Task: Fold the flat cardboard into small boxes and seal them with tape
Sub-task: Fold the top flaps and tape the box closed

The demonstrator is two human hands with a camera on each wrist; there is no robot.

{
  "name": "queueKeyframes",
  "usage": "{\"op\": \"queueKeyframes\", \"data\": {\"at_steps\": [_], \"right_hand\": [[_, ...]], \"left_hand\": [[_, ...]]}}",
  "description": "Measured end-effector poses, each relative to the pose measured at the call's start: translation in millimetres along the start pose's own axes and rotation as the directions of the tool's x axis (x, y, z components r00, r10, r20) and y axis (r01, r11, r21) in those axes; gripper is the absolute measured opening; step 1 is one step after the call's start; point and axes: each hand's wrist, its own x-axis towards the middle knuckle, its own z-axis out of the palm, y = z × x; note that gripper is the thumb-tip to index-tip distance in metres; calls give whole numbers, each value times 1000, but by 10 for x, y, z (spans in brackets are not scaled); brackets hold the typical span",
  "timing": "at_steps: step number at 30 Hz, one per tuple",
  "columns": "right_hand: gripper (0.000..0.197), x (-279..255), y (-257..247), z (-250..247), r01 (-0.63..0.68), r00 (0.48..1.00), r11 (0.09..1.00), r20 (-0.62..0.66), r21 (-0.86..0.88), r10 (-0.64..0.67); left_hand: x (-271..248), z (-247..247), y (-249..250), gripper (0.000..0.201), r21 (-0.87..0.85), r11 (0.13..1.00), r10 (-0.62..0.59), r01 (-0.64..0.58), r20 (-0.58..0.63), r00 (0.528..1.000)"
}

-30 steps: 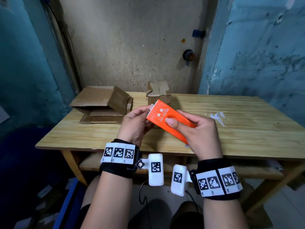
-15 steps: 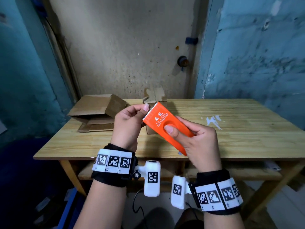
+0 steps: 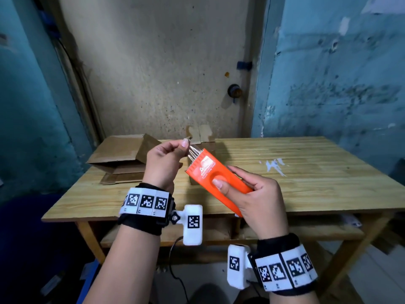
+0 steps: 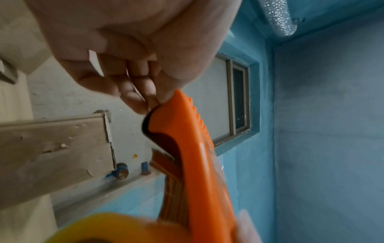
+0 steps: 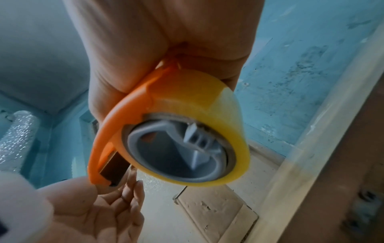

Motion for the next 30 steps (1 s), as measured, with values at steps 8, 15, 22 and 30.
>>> {"op": "queueKeyframes", "data": {"at_steps": [8, 15, 22, 30], "right_hand": [[40, -9, 15, -96, 43, 998, 999, -41, 19, -43], [46, 30, 29, -88, 40, 999, 999, -31, -24, -41], [35, 50, 12, -71, 38, 999, 999, -30, -36, -40], [47, 115, 43, 32, -25, 999, 990, -30, -140, 21]], "left_hand": [[64, -107, 83, 52, 42, 986, -165, 159, 199, 966], [120, -132, 23, 28, 136, 981, -160, 136, 192, 968], [105, -104, -117, 8, 52, 993, 98, -110, 189, 977], [236, -35, -180, 13, 78, 987, 134, -140, 74, 988]]}}
